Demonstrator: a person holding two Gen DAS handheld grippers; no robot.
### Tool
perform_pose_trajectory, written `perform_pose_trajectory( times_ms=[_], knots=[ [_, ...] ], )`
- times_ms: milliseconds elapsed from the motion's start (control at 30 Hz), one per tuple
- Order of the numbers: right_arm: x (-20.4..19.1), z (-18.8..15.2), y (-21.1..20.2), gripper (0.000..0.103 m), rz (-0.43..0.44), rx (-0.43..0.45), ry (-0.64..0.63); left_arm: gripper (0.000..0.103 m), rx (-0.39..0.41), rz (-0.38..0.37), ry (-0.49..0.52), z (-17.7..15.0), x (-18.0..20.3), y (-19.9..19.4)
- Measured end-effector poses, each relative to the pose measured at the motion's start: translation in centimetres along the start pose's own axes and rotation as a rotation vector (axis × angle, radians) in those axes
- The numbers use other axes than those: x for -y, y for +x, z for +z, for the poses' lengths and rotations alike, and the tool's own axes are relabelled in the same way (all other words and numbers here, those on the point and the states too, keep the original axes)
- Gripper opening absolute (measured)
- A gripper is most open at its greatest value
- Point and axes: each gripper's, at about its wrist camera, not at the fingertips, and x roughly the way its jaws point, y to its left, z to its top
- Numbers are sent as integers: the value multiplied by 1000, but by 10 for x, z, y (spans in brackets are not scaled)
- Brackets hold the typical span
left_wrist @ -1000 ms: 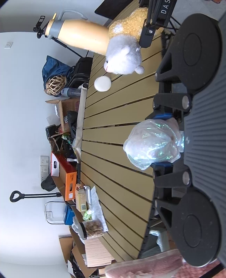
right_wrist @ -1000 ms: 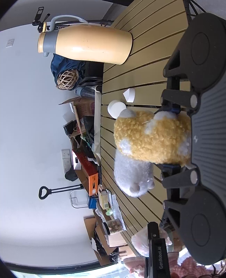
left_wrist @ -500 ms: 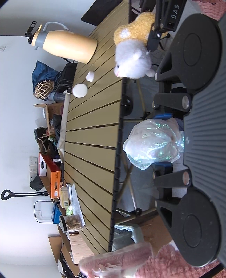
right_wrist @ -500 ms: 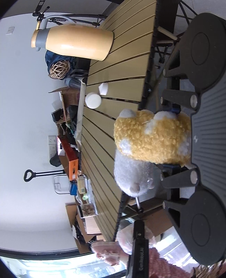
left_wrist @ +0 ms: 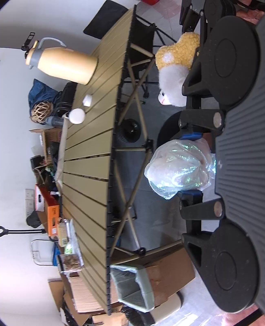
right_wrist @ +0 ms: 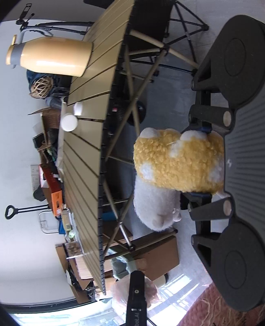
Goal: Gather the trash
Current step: 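Carry the plastic bag and plush toy down toward the black bin with both tools, then lower the plush toy into the bin and open the right gripper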
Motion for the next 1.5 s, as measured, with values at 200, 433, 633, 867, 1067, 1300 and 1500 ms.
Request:
perform_pose_trajectory(
  times_ms=[200, 433, 633, 867, 1067, 1300, 1500],
  knots=[
    [-15, -23, 6, 48, -34, -82, -15, 43, -67, -31, 2, -18, -7, 14],
    [-39, -27, 16, 48, -62, -176, -71, 43, -115, -52, -27, -33, -16, 27],
    [-57, -30, 31, 48, -101, -256, -144, 43, -135, -44, -45, -37, -24, 35],
    [-60, -37, 37, 48, -111, -302, -143, 43, -152, -56, -54, -39, -28, 45],
    [-55, -42, 54, 48, -96, -327, -90, 43, -175, -47, -77, -43, -37, 53],
    [-51, -43, 75, 48, -78, -356, -72, 43, -217, -37, -96, -44, -43, 71],
    [-41, -50, 96, 48, -66, -412, -38, 43, -286, -35, -86, -50, -41, 93]
  ],
)
